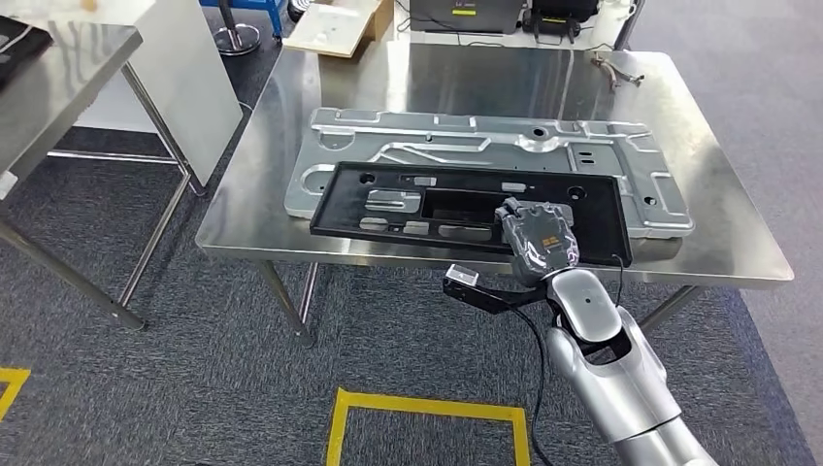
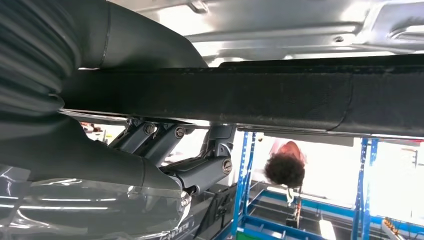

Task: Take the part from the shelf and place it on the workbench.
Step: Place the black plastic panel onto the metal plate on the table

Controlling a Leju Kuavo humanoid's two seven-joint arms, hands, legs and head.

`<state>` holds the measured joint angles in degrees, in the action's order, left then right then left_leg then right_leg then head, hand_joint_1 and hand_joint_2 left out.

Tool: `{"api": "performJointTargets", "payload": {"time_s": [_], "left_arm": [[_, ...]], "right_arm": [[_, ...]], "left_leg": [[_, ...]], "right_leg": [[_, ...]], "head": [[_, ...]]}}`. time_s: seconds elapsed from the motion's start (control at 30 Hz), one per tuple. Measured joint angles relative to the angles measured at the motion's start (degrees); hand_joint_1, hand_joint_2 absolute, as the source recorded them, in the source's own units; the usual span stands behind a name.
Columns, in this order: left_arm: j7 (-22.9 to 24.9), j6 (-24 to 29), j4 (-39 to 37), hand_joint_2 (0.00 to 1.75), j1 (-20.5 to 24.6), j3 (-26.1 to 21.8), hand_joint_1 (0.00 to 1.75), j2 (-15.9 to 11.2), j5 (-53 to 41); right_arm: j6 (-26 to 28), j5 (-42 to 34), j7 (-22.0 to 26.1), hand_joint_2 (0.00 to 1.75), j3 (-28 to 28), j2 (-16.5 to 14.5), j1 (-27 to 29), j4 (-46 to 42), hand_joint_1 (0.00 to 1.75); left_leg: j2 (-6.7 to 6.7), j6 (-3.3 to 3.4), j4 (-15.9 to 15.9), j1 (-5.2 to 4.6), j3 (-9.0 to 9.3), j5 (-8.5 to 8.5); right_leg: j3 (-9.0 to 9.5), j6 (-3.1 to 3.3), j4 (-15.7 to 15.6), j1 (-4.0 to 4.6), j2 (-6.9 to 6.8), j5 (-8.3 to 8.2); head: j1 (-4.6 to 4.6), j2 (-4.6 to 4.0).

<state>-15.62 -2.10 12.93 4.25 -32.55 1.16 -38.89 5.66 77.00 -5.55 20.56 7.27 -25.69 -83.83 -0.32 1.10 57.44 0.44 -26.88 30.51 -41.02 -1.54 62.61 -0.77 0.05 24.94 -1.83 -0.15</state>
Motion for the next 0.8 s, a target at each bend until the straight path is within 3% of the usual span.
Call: {"api": "performJointTargets", "payload": {"time_s": [0.03,0.07,0.13,0.2,0.27,0.33,0.4,0.43,0.47,0.53,0.57,0.6,0.7,0.77,0.8], "left_arm": [[0.0,0.0,-0.1,0.00,0.1,-0.1,0.00,0.0,0.0],[0.0,0.0,-0.2,0.00,0.1,-0.2,0.00,0.0,-0.1],[-0.1,0.0,-0.2,0.00,0.3,-0.3,0.00,0.0,-0.2],[-0.1,0.0,-0.2,0.00,0.5,-0.4,0.00,0.0,-0.3],[-0.2,0.0,-0.2,0.00,0.6,-0.6,0.00,0.0,-0.5],[-0.2,0.0,-0.2,0.00,0.4,-0.7,0.00,0.0,-0.6],[-0.2,0.0,-0.2,0.00,0.1,-0.7,0.00,0.0,-0.7],[-0.2,0.0,-0.2,0.00,0.0,-0.8,0.00,0.0,-0.7],[-0.2,0.0,-0.2,0.00,0.0,-0.8,0.00,0.0,-0.7],[-0.2,0.0,-0.3,0.00,-0.2,-1.1,0.00,0.0,-0.7],[-0.2,0.0,-0.3,0.00,-0.3,-1.3,0.00,0.0,-0.8],[-0.2,0.0,-0.3,0.00,-0.3,-1.4,0.00,0.0,-0.8],[-0.4,0.0,-0.3,0.00,0.1,-1.6,0.00,0.0,-1.1],[-0.5,0.0,-0.3,0.00,0.3,-1.6,0.00,0.0,-1.2],[-0.5,0.0,-0.3,0.00,0.4,-1.7,0.00,0.0,-1.3]], "right_arm": [[-0.2,-0.1,0.0,1.75,-0.1,-0.1,0.0,0.2,1.75],[-0.3,-0.1,0.0,1.75,-0.2,-0.1,0.1,0.4,1.75],[-0.5,-0.3,0.0,1.75,-0.4,-0.2,0.3,0.6,1.75],[-0.5,-0.5,0.0,1.75,-0.7,0.2,0.3,0.6,1.75],[-0.4,-0.7,0.1,1.75,-0.9,0.6,0.3,0.9,1.75],[-0.5,-0.8,0.1,1.75,-0.9,0.8,0.7,1.3,1.75],[-0.5,-0.9,0.2,1.75,-0.9,0.8,1.1,1.7,1.75],[-0.5,-0.9,0.2,1.75,-0.9,0.8,1.1,1.9,1.75],[-0.5,-0.9,0.2,1.75,-0.9,0.8,1.1,2.0,1.75],[-0.4,-1.0,0.3,1.75,-0.9,0.8,1.0,2.3,1.75],[-0.4,-1.1,0.3,1.75,-0.9,0.8,1.0,2.5,1.75],[-0.4,-1.2,0.4,1.75,-1.0,0.8,0.9,2.6,1.75],[-0.3,-1.2,0.6,1.75,-1.2,0.8,0.6,2.7,1.75],[-0.3,-1.2,0.6,1.75,-1.4,0.4,0.4,2.8,1.75],[-0.3,-1.2,0.7,1.75,-1.4,0.2,0.4,2.9,1.75]], "left_leg": [[0.01,-0.36,0.0,-0.06,0.55,0.75],[0.03,-0.75,-0.1,-0.11,0.98,1.20],[0.07,-1.41,0.2,-0.15,1.45,1.26],[0.11,-1.81,3.3,0.00,0.46,0.64],[0.14,-2.22,9.8,0.15,-3.26,1.31],[0.14,-2.49,15.2,0.18,-7.97,4.56],[0.14,-2.42,15.3,0.18,-10.88,7.08],[0.14,-2.24,13.3,0.17,-11.50,6.34],[0.15,-1.94,10.4,0.14,-11.74,3.32],[0.19,-1.18,4.6,-0.19,-11.90,-4.91],[0.20,-0.82,2.9,-0.41,-11.85,-7.74],[0.21,-0.51,2.1,-0.56,-11.70,-8.72],[0.14,0.41,1.0,-0.45,-9.77,-7.83],[0.15,0.95,0.4,-0.34,-8.23,-7.02],[0.16,1.10,0.3,-0.34,-7.57,-6.51]], "right_leg": [[0.20,0.44,-2.1,0.24,-0.01,-2.65],[0.21,0.99,-3.1,0.42,0.02,-3.99],[0.87,2.11,-3.3,0.56,0.29,-3.16],[2.45,2.98,-3.8,0.35,0.37,-2.08],[4.25,3.49,-4.1,0.25,0.43,-0.88],[6.09,3.61,-4.3,0.26,0.57,0.58],[8.31,3.52,-4.3,0.27,0.76,2.26],[9.50,3.45,-4.3,0.30,0.82,3.13],[10.68,3.34,-4.3,0.34,0.84,4.04],[12.49,2.87,-4.2,0.51,0.96,5.73],[13.12,2.48,-4.4,0.53,1.06,6.42],[13.49,2.09,-4.2,0.57,1.13,6.69],[12.52,1.13,-1.0,0.40,0.92,5.66],[8.76,0.60,4.8,0.21,0.74,6.15],[6.36,0.34,7.8,0.17,0.70,7.43]], "head": [[-0.01,0.00],[-0.01,0.00],[-0.01,0.00],[-0.03,0.00],[-0.02,0.00],[-0.02,0.00],[-0.03,0.00],[-0.03,0.00],[-0.03,0.00],[-0.02,0.00],[-0.02,0.00],[-0.01,0.00],[-0.01,0.00],[0.00,0.00],[-0.01,0.00]]}}
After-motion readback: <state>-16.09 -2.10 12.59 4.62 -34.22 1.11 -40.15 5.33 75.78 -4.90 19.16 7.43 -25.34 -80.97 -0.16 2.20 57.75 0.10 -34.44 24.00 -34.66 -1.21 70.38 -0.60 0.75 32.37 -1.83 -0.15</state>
